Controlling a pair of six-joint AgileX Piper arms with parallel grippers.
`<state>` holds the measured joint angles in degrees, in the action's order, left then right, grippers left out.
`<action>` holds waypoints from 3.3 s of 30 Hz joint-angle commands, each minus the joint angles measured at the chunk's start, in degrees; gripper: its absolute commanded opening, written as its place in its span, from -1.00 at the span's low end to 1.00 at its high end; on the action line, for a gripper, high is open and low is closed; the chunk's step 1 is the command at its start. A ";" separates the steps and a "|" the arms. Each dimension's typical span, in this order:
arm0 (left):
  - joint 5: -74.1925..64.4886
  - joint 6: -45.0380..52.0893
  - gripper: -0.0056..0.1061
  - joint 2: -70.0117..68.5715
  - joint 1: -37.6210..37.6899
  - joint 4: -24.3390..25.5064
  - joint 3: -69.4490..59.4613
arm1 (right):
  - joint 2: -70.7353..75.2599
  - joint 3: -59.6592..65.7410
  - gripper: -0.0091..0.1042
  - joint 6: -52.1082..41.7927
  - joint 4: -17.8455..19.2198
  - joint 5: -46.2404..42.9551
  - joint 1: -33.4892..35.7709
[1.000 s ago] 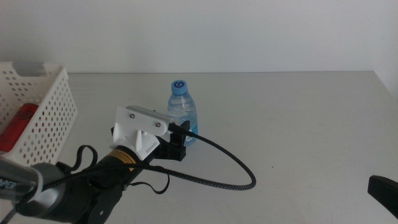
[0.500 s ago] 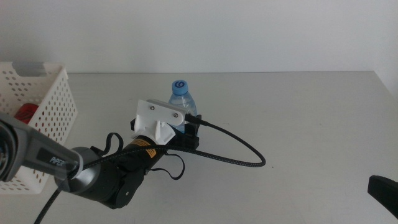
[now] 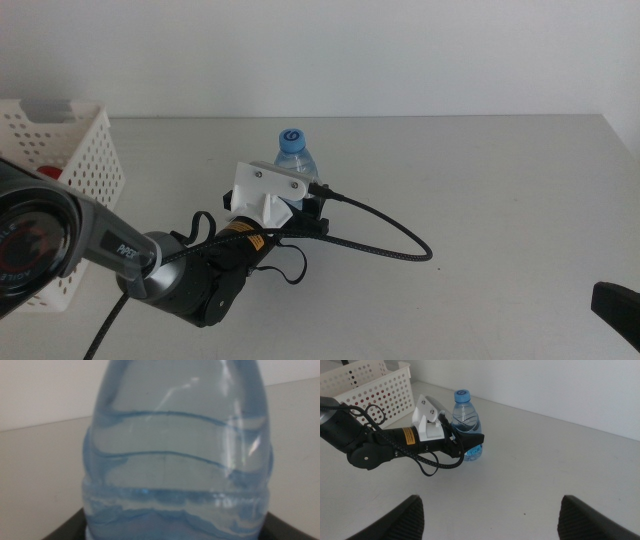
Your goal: Use arms to grab the bottles and put them into the dustbin to the left of the table.
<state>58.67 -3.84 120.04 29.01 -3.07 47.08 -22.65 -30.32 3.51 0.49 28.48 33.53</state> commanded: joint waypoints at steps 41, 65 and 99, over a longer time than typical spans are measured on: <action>-94.54 17.69 -0.86 -41.84 -25.00 -6.68 21.81 | -0.44 -1.94 0.41 -0.34 0.88 -3.95 0.22; -113.22 29.43 -0.86 -25.85 -46.36 -9.02 38.22 | -0.44 -1.94 0.41 -0.34 0.88 -3.95 0.22; -114.33 33.77 0.78 -18.02 -46.36 -9.87 38.22 | -0.44 -1.94 0.41 -0.34 0.88 -3.95 0.22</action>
<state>-55.79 29.85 105.21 -17.54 -10.87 83.58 -22.65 -30.32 3.51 0.71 28.48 33.53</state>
